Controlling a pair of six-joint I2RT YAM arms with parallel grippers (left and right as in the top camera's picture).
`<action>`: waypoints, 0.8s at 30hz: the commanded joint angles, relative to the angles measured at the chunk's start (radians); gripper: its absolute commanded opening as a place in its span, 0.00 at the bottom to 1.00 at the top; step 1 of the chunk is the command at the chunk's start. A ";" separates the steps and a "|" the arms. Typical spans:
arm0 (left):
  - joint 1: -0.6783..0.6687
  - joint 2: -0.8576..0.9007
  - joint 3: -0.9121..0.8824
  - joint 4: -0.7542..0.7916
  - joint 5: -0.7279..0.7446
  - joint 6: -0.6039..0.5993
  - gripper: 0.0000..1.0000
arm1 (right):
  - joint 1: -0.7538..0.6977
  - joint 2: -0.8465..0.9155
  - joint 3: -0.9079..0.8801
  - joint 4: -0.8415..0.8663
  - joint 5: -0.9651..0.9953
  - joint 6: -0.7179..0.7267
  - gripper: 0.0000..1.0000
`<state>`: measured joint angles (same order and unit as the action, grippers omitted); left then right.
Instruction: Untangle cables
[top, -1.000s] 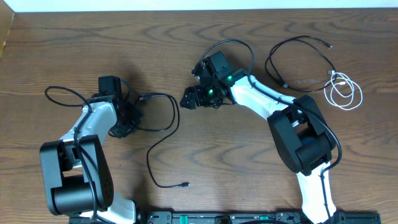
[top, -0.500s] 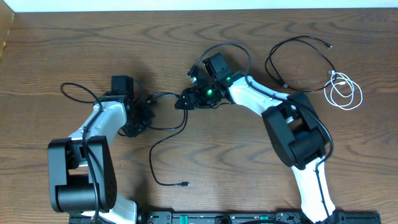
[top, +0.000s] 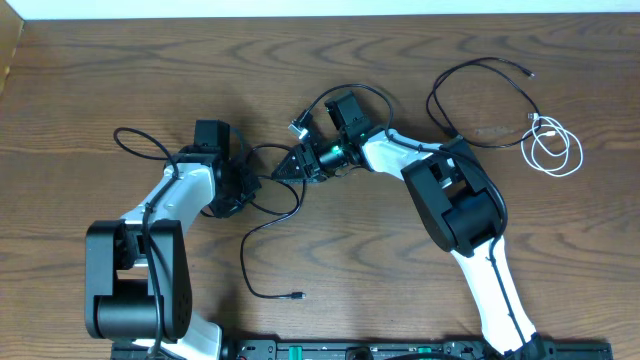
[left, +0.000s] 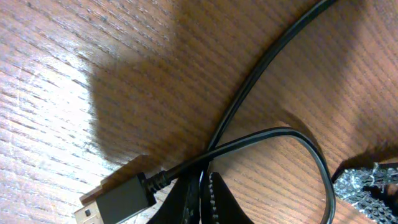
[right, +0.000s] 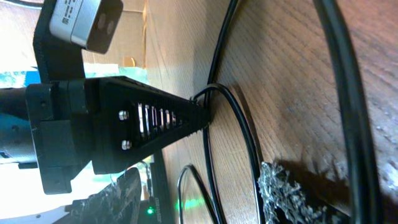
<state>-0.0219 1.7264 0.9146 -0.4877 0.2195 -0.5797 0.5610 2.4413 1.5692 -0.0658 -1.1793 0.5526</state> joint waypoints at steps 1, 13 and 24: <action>-0.004 0.007 -0.021 0.005 0.005 -0.002 0.08 | 0.007 0.089 -0.047 -0.020 0.122 0.000 0.57; -0.004 0.007 -0.021 0.026 0.005 -0.001 0.08 | 0.013 0.089 -0.047 -0.060 -0.029 -0.074 0.63; -0.004 0.007 -0.021 0.049 0.037 0.016 0.08 | 0.024 0.089 -0.047 0.052 -0.053 -0.079 0.19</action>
<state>-0.0219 1.7267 0.9092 -0.4496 0.2256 -0.5793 0.5678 2.4638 1.5517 -0.0154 -1.2953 0.5186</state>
